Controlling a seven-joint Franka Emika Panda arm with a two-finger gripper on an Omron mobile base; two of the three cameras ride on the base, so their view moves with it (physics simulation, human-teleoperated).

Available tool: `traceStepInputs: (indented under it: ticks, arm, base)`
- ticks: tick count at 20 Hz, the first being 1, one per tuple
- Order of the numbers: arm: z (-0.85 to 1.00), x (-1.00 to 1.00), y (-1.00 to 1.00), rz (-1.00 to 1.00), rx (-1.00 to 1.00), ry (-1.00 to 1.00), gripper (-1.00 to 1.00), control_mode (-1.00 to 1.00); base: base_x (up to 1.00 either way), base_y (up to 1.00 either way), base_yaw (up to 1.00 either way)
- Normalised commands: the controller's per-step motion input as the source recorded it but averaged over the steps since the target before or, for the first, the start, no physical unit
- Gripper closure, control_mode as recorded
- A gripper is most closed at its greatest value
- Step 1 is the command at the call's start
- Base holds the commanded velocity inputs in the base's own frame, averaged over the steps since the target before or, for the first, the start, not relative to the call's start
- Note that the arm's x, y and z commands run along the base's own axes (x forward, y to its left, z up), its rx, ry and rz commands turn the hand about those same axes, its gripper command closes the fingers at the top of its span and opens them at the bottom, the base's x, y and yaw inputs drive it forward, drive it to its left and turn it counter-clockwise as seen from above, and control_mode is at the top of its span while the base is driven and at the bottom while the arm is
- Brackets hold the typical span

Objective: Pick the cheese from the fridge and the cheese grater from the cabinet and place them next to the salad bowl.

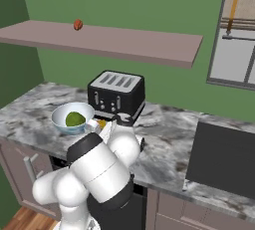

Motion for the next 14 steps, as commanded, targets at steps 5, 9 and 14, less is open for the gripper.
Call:
traceStepInputs:
  ticks: [5, 9, 14]
  arm:
    - [-0.56, -0.02, 0.01, -0.08, -0.07, -0.16, 1.00, -1.00]
    - [-0.27, 0.00, 0.00, -0.03, -0.02, -0.14, 1.00, -1.00]
    - [-0.02, 0.00, 0.00, 0.00, 0.00, -0.03, 1.00, -1.00]
  base:
    - [0.00, 0.00, 0.00]
    - [0.00, 0.00, 0.00]
    - [0.00, 0.00, 0.00]
